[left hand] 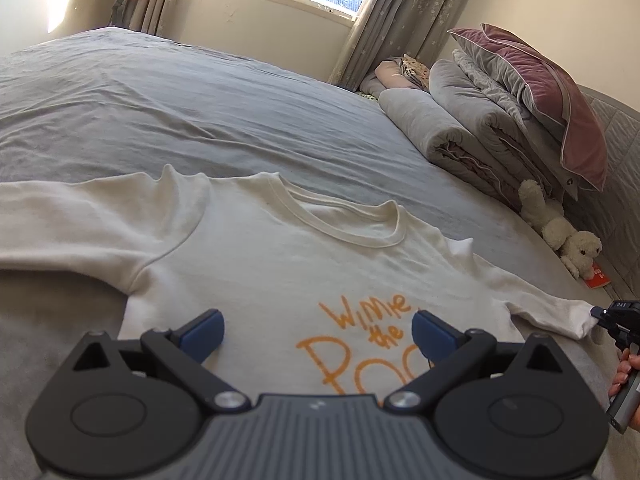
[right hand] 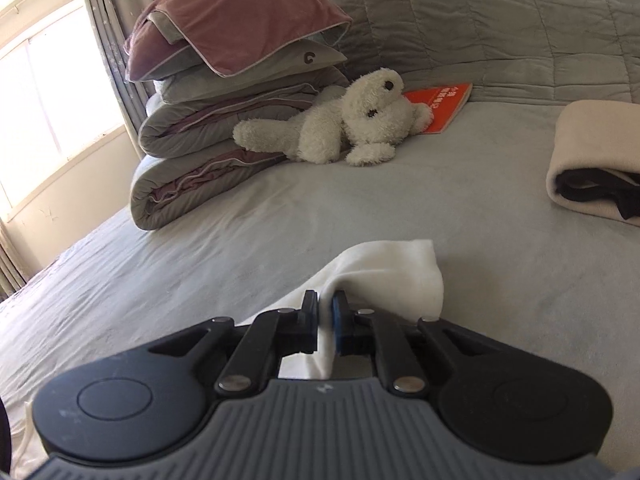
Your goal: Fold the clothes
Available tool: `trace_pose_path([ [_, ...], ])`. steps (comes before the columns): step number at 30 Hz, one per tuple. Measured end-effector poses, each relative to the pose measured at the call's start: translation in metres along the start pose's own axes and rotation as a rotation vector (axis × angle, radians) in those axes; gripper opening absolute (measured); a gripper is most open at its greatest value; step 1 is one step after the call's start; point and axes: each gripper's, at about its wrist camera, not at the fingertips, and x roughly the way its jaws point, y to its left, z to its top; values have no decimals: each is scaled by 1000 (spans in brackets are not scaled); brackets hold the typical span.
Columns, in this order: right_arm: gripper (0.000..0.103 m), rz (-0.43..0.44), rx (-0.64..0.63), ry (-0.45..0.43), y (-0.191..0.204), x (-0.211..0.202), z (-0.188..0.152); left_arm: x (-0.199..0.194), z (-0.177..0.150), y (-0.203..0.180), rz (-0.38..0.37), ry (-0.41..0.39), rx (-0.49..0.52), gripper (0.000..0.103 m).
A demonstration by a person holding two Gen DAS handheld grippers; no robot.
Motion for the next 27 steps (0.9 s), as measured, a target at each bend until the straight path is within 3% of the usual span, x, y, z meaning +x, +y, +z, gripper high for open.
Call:
trace_pose_path([
  [6,10,164,-74,-43,49,-29,5,-3,4,3,-26,1,-26,101],
  [12,10,338,-184,-20,106,-59,-10,-5,8,6,-79,23,-53,99],
  [18,10,502,-326,33,158,-86,-42,-4,8,13,-172,48,-138,99],
  [27,10,637,-535,153,203,-98,-101,-4,9,22,-255,66,-227,99],
])
